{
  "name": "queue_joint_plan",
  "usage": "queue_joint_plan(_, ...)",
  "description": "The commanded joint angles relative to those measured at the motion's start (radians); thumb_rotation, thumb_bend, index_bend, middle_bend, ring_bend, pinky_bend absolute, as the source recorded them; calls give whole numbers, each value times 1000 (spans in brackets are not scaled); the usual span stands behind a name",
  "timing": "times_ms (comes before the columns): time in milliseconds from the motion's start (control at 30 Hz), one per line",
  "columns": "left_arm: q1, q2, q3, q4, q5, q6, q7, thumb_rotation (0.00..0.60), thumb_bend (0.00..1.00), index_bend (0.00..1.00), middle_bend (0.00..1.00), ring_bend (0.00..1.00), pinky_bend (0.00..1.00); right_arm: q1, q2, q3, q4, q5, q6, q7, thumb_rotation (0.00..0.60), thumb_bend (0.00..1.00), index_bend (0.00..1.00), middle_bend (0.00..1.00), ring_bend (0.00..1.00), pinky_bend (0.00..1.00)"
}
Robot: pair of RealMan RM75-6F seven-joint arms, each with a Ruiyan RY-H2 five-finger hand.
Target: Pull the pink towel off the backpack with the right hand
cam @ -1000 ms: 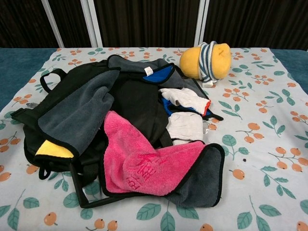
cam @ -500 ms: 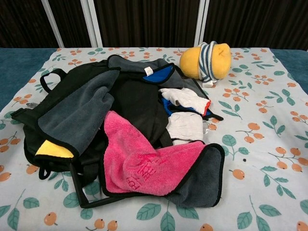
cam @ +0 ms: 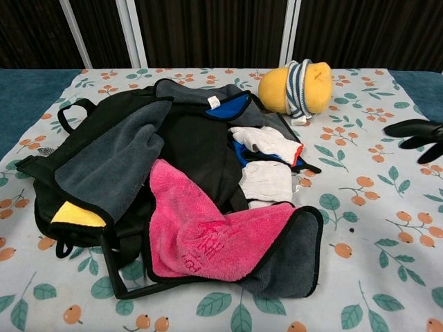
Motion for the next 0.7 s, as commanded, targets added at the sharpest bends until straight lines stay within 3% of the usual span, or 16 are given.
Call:
queue_joint_plan(33, 0, 1, 0, -1, -2, -2, 0, 600, 594, 225, 60, 107, 7, 32, -39, -6, 1, -23, -41, -47, 600, 174, 0, 52, 133, 212)
queue_joint_plan(333, 0, 2, 3, -3, -2, -6, 3, 600, 594, 225, 59, 106, 7, 81, -115, 17, -45, 23, -125, -119, 600, 174, 0, 64, 134, 213)
queue_joint_plan(700, 0, 3, 1, -3, -10, -9, 1, 600, 594, 225, 59, 107, 7, 140, -200, 78, -75, 151, -263, -314, 600, 174, 3, 75, 136, 212)
